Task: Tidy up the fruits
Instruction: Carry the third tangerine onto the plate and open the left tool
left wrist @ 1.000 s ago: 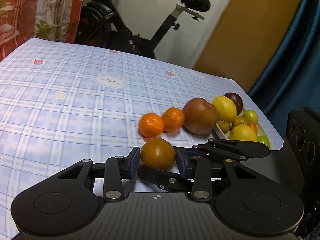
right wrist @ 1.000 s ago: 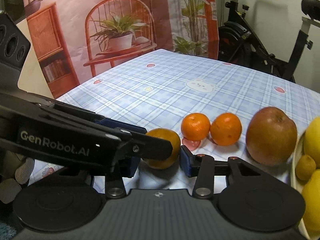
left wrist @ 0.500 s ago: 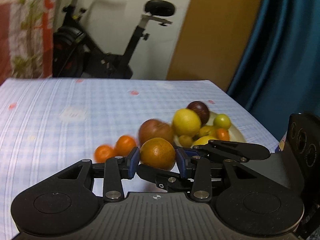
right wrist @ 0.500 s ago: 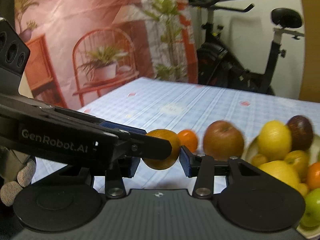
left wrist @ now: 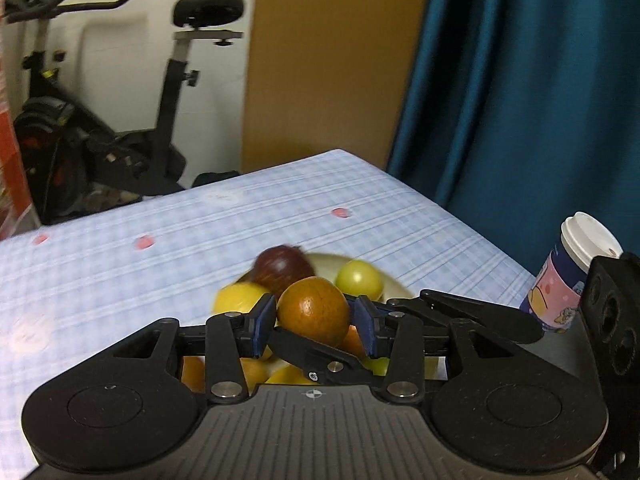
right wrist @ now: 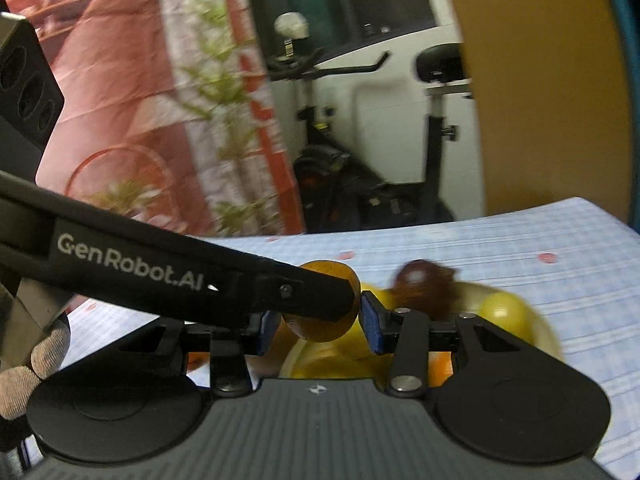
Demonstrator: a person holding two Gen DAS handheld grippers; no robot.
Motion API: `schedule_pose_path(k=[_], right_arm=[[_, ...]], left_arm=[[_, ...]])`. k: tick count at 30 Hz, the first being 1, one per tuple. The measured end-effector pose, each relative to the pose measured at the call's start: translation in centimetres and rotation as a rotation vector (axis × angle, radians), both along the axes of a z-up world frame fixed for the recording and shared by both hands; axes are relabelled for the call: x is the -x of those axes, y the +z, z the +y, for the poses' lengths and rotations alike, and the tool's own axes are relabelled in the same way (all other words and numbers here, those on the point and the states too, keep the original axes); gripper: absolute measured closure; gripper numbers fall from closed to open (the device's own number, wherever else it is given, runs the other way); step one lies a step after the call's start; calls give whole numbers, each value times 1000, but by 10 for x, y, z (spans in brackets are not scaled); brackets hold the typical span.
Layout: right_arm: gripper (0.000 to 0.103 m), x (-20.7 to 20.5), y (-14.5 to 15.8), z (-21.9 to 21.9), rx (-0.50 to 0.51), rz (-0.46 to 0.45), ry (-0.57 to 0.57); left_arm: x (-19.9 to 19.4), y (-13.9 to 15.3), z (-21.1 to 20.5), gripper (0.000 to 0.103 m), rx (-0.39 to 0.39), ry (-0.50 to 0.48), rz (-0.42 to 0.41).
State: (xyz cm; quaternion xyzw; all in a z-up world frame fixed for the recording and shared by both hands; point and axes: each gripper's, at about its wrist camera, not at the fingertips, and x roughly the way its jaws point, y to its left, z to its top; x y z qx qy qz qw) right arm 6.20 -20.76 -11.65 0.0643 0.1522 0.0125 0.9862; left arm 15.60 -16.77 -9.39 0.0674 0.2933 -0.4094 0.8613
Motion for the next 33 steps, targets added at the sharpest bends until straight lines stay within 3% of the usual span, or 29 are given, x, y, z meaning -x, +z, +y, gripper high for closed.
schedule_pose_path(k=[10,23,28,31,33], right_arm=[[58,-2,-13,-41,2,19,-116],[55,-7,-19,-45,6,15,-141],[46,-2,-18,-44,15,-9,-159],[41,1,-17,-44,14,-30,-159],[40,4,-16,-42,20,-44,-158]], left_arm=[[-22,-19,-49,56,-47,-21,35],[-28,-25,-50,46,-82,-23,70],[-28,-17,-36,32,-57,-9,63],[-28,-9,-19,30,-15,12,53],[-28,-3,-3,20,12,57,19]])
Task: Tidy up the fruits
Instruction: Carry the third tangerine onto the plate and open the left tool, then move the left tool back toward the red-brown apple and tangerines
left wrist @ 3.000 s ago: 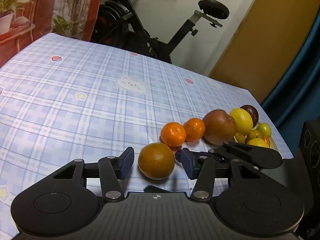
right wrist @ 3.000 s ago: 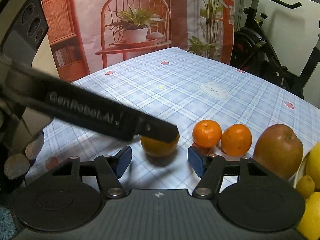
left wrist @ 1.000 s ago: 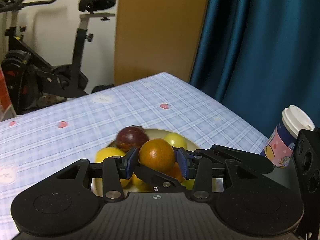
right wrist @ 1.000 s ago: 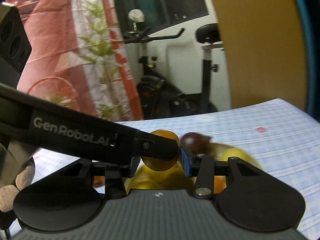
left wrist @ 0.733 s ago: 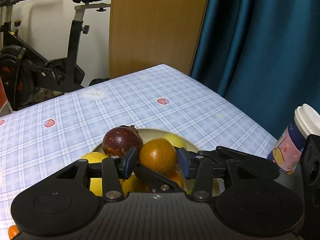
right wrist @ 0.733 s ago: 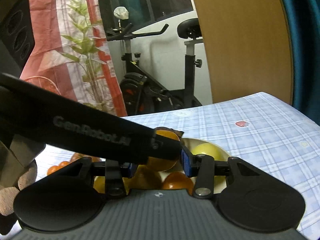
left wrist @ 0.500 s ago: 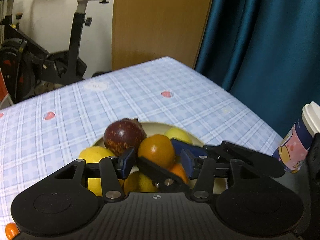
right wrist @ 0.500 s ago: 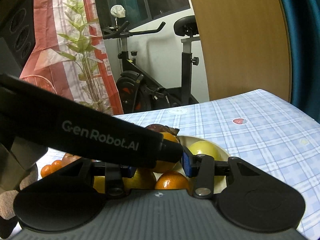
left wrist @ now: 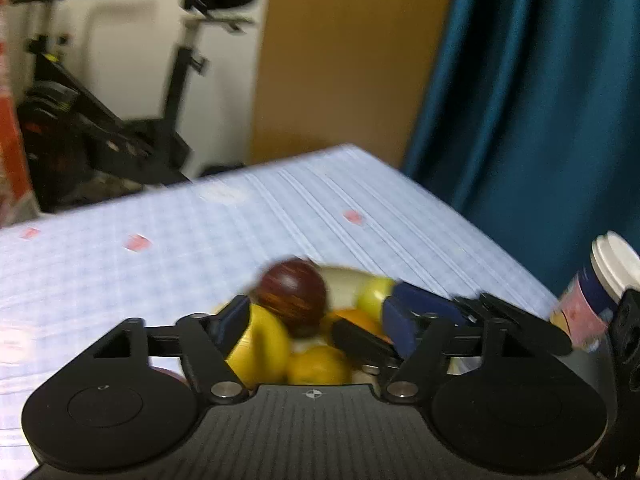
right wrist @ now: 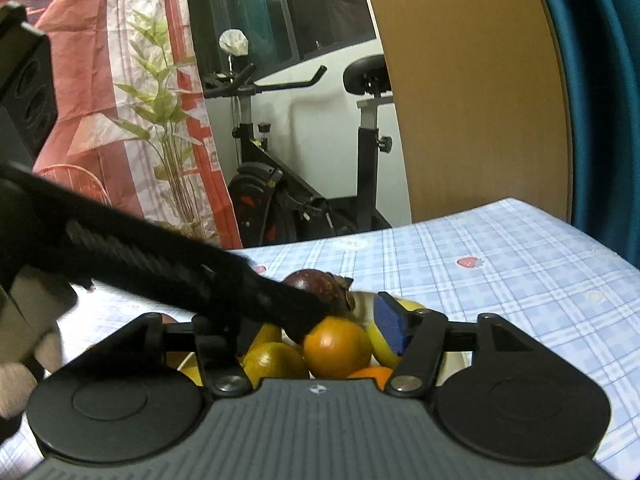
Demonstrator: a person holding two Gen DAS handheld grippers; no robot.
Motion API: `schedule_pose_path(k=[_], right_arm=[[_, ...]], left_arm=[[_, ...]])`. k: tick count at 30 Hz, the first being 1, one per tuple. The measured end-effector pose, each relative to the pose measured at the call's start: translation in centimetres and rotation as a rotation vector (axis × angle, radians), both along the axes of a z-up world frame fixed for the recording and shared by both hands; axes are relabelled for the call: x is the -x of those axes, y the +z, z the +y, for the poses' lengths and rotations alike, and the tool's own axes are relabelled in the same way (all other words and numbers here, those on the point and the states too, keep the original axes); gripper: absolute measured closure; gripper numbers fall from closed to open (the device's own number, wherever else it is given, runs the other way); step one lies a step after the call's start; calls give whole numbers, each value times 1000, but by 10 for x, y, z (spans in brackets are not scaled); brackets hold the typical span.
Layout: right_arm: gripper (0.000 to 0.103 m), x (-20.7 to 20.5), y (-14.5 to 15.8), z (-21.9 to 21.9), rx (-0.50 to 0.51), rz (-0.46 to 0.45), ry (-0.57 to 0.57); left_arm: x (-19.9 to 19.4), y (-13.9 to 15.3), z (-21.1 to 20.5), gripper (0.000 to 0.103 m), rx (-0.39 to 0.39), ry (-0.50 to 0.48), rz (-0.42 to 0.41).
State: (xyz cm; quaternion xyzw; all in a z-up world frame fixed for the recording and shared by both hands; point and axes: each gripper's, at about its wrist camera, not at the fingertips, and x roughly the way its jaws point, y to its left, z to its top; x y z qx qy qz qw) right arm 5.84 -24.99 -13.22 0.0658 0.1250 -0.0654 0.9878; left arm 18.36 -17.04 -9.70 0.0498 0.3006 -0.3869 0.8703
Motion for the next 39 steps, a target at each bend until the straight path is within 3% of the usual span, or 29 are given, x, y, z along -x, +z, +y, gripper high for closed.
schedule_pose_path(k=[1,8,14,21,25,30,39], right_arm=[[40,0,1,0,4,-4,0],[40,3,3,5,11,-23,19],[40,-3,10,25,48,-1,86],[40,-25,17,74,219,85,272],[41,-51,12,96,273,187,351],[41,-85,11,104,240,268,372],[40,-117,-8,117,332,402,408]], left_arm=[[-1,3,9,14,5,32,-14],[-13,15,67,14,-34,175,-80],[-33,18,93,15,-114,314,-53],[-39,18,117,15,-30,338,-45],[-35,14,124,16,-5,331,-35],[-29,6,133,19,19,323,-17],[-28,-3,148,20,60,329,20]])
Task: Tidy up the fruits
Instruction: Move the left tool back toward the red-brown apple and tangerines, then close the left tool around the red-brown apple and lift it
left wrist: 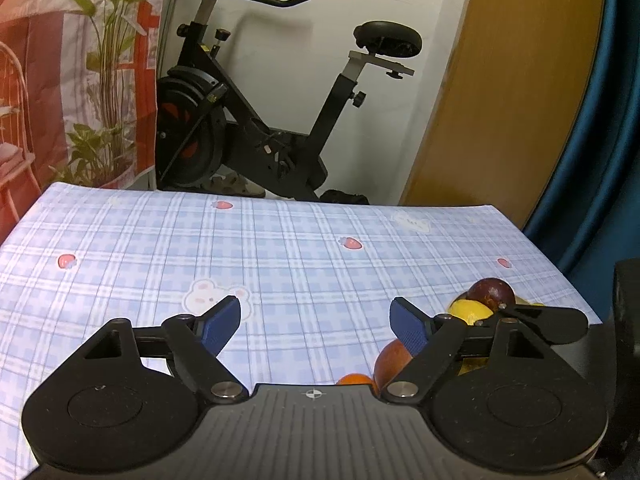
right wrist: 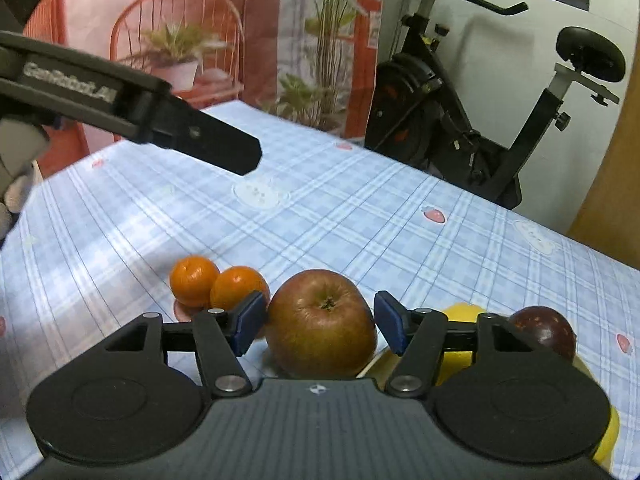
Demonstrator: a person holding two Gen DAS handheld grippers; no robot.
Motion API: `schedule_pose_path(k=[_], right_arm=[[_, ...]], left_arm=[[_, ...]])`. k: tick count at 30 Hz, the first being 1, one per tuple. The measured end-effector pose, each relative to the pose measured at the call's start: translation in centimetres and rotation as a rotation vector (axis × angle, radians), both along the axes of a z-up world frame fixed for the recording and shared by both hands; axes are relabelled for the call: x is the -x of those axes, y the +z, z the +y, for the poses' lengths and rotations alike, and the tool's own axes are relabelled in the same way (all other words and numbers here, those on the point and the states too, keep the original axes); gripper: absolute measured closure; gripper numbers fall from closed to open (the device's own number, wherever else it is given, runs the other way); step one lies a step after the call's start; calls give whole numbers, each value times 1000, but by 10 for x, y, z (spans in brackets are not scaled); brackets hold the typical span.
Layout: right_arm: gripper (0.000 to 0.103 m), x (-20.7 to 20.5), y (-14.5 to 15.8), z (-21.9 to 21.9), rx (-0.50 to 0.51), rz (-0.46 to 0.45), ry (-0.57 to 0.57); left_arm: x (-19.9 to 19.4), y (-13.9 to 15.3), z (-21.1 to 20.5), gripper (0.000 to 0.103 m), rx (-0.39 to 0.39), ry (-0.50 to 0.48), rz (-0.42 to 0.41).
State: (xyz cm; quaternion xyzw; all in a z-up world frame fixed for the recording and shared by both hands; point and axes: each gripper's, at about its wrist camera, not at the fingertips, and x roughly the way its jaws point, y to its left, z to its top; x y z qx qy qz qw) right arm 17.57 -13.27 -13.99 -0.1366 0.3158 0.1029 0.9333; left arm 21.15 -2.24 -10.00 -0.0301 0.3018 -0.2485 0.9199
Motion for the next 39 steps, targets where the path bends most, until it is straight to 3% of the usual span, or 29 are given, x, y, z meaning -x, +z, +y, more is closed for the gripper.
schedule_pose_path(k=[9,20,28,32,39], right_arm=[[40,10,-4,11,42,7,30],[40,69,-10,28,-33,15,111],[39,101,-19,33,-87,-46,127],[33,102,-23,30,-106,-28,101],[38,105,-30,15,-202,46,66]], left_arm=[[12,-5,-4,24,9,-66,32],[50,-33,-11,32,43,-230,197],[70,-49,-9,33,68,-232,245],[71,-52,-8,33,85,-219,249],[74,-52,-8,38,111,-213,255]])
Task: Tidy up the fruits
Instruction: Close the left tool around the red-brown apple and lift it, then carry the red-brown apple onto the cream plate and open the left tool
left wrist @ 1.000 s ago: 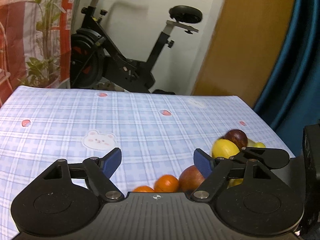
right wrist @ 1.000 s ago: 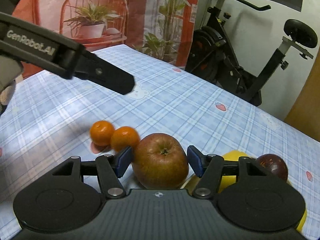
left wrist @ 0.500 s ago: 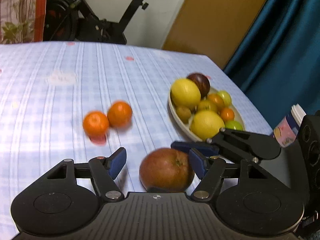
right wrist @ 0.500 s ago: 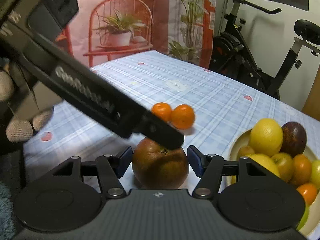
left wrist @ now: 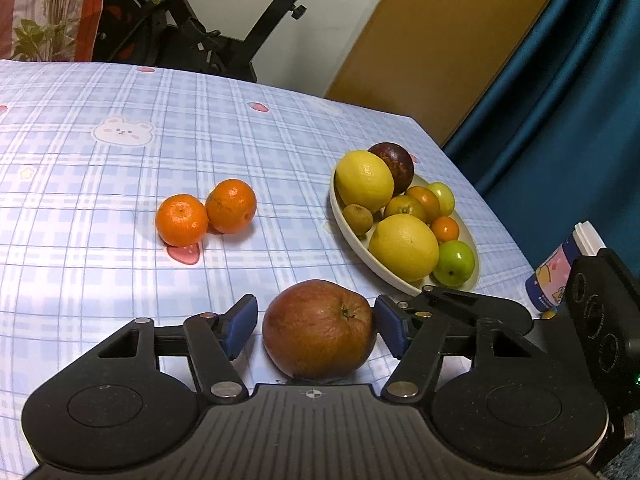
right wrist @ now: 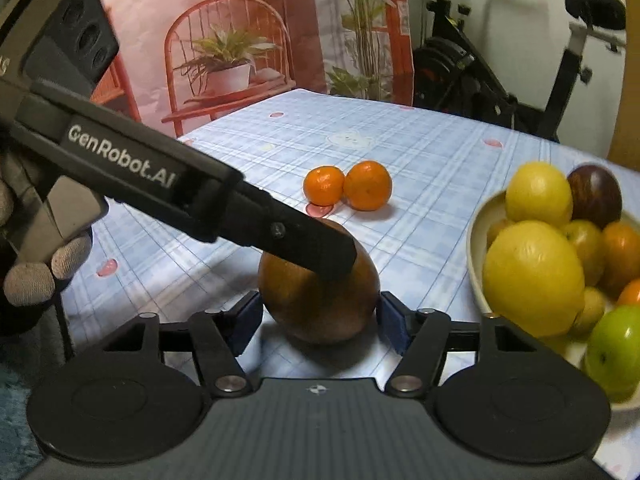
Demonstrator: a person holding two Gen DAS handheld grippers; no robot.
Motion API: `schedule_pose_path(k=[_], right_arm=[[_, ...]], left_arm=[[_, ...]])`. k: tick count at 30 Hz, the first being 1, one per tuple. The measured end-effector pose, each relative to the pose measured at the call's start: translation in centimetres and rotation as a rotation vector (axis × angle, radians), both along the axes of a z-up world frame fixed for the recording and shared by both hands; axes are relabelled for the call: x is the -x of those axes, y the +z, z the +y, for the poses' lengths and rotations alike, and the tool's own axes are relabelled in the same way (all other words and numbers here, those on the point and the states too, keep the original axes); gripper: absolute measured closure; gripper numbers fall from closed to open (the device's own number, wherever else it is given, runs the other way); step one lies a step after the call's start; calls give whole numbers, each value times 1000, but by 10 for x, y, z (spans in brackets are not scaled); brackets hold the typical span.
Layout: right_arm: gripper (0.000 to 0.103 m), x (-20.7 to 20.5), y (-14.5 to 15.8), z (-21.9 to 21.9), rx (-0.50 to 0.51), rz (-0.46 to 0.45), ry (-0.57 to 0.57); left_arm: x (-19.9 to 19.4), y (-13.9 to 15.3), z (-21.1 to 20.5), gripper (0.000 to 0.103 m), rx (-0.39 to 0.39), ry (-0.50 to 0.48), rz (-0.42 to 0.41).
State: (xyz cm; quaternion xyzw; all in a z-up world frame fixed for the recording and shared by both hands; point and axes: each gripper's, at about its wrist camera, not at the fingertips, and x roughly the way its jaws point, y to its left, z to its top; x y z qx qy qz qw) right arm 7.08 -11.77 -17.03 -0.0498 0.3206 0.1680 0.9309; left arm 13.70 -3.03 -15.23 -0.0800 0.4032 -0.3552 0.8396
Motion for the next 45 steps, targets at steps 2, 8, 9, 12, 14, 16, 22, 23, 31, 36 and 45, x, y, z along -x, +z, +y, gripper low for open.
schedule_pose_path(k=[2,8,9,12,14,16,22,23,31,36,45], right_arm=[[39,0,2,-2,-9,2,-3],[39,5,13,-8,-39,-38,-26],[39,6,16,-10,-44,-50,-34],[39,9,28,-18,-62,-85,-65],[39,13,37,-26,-69,-108,-92],[39,16,44,-35,-73,-127,-122],[39,25,57,-75,-74,-161,-251],[39,27,59,-82,-89,-168,-270],[39,34,61,-119,-111,-184,-384],[39,36,59,-129,-112,-197,-416],[39,38,54,-128,-68,-191,-430]], left_arm=[[0,2,-3,40,-7,-5,-9],[0,25,-15,40,-6,-23,-73],[0,30,-19,40,-6,-28,-84],[-2,45,-34,41,-6,-54,-123],[-4,54,-47,41,-3,-77,-143],[-8,62,-64,42,0,-106,-162],[-13,69,-116,42,-16,-184,-204],[-13,68,-122,42,-19,-193,-203],[-24,56,-157,42,-57,-229,-174],[-26,51,-164,42,-61,-230,-170],[-25,53,-163,41,-73,-220,-171]])
